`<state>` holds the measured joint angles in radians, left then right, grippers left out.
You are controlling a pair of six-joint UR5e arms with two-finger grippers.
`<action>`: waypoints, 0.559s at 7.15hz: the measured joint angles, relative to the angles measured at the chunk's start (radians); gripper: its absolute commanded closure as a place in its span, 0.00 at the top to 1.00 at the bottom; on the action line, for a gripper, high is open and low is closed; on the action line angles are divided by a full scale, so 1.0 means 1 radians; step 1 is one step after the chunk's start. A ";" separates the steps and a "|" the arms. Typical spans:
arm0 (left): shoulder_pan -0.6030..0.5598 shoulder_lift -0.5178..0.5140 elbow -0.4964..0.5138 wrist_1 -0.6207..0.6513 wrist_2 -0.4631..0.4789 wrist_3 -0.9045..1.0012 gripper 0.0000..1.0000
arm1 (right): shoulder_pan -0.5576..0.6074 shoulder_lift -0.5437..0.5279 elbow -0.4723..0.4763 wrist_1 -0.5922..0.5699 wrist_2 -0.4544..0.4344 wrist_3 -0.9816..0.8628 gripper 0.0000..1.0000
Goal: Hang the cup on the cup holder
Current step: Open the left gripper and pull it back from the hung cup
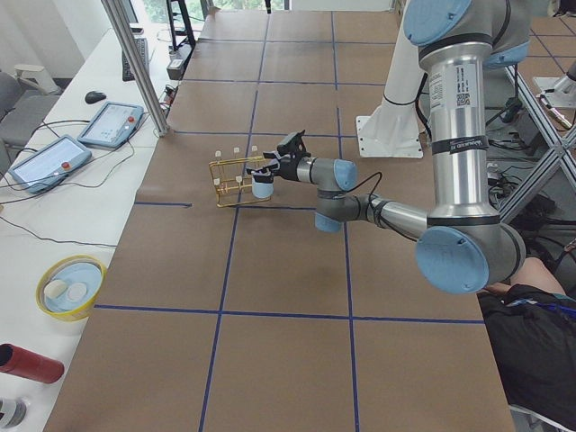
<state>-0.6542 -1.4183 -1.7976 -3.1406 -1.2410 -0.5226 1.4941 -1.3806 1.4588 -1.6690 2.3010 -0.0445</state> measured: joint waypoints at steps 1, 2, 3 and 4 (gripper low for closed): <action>-0.088 0.003 0.008 0.038 -0.166 -0.003 1.00 | 0.000 0.000 0.000 0.000 0.000 0.000 1.00; -0.178 0.003 0.018 0.087 -0.333 -0.002 1.00 | 0.000 0.000 0.000 0.000 0.000 0.000 1.00; -0.261 0.004 0.041 0.130 -0.483 0.000 1.00 | 0.000 0.000 0.000 0.000 0.000 0.000 1.00; -0.327 0.003 0.081 0.175 -0.588 0.004 1.00 | 0.000 0.000 0.000 0.000 0.000 0.000 1.00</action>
<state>-0.9816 -1.4156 -1.7169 -2.9654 -1.8290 -0.5188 1.4941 -1.3806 1.4588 -1.6689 2.3010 -0.0445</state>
